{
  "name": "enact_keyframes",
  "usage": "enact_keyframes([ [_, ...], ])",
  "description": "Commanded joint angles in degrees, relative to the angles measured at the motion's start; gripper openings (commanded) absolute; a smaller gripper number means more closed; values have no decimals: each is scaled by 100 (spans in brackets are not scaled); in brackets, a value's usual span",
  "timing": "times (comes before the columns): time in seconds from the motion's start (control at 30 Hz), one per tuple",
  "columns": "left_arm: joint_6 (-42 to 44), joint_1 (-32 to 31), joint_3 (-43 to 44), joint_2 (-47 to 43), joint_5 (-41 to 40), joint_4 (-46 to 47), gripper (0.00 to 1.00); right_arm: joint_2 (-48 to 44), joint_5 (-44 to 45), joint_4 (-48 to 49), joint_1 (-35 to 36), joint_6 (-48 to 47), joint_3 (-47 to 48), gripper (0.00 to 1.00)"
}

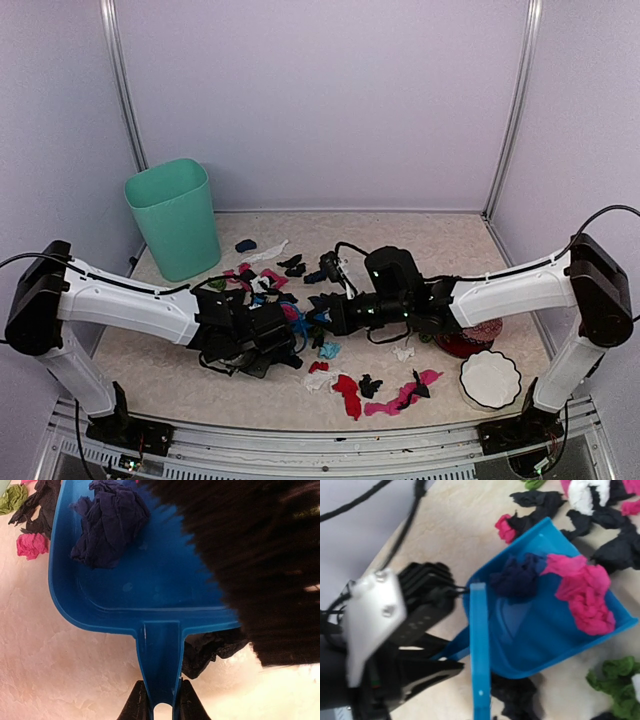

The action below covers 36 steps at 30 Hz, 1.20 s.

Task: Sweep away the paper scraps from the table
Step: Sweep the paper scraps at the center of the board.

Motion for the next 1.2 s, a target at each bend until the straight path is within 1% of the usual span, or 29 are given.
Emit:
enact_keyframes([
  [0.0,65,-65,47,-258,-151,-83,0,-284,508,-216,74,-144,-78,0],
  [0.17,-2,-69,64,-425,-268,-315,0,-766,830,-356,51,-260,-326,0],
  [0.27,50,-69,88,-523,-202,-431,0,-1108,989,-474,-5,-298,-445,0],
  [0.43,93,-101,184,-608,-162,-855,0,-1423,1284,-728,-138,-382,-511,0],
  [0.6,123,-131,199,-795,-27,-1175,0,-1538,1184,-633,-153,-438,-481,0],
  [0.73,124,-132,301,-950,83,-1670,0,-1489,1201,-651,-173,-548,-357,0],
  [0.9,213,-128,338,-1123,524,-2174,0,-1290,1153,-700,-221,-691,-140,0],
  [1.17,-17,-117,355,-1692,515,-2807,0,-726,1024,-676,-276,-921,449,0],
])
